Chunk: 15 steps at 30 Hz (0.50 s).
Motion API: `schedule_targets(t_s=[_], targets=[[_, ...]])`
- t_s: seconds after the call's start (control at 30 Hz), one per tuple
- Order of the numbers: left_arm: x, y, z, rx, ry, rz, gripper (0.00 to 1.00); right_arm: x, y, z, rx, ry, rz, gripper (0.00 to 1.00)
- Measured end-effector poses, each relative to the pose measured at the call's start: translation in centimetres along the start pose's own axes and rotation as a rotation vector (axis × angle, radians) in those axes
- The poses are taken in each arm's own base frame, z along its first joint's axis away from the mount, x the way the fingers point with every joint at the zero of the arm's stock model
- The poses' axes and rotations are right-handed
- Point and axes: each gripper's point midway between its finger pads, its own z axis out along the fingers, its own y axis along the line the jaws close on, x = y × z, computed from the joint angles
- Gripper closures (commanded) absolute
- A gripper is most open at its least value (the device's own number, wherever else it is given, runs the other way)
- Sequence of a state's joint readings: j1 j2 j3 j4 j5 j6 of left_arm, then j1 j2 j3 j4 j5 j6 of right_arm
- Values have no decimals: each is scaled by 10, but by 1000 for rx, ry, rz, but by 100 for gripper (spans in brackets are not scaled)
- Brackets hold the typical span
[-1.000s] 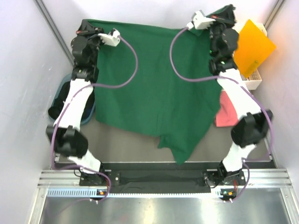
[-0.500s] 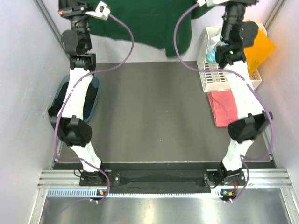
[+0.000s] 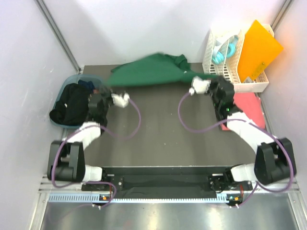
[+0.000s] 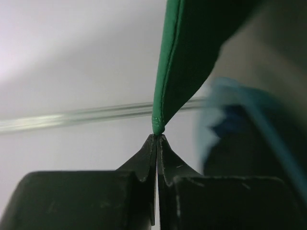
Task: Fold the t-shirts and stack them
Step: Flatten out the tshirt
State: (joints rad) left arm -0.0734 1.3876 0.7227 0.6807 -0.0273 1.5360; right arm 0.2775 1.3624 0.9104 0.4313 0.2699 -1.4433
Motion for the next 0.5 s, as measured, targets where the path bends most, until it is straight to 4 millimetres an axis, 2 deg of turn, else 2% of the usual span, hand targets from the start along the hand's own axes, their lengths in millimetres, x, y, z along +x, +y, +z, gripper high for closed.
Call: schedule_targets(t_s=[0.07,0.1,0.13,0.33,0.4,0.5], targets=[[-5,-61,-26,182,-37,2,100,3,50,-20,-158,-6,-12,100],[-8,-77,-39,242,-55,-2,100,5,65,-32,-219,-9,-10,100],[-11,-84,-49,281,-73,-6,100,5,73,-43,-265,-17,-6,100],[-29,-68,-95,359,-170,-38,100,6,86,-90,-443,-60,19,100],[-33,-71,-109,413,-192,-44,100,8,101,-106,-533,-68,6,100],[-35,-88,-131,532,-210,-45,100,12,130,-129,-687,-73,-17,100]])
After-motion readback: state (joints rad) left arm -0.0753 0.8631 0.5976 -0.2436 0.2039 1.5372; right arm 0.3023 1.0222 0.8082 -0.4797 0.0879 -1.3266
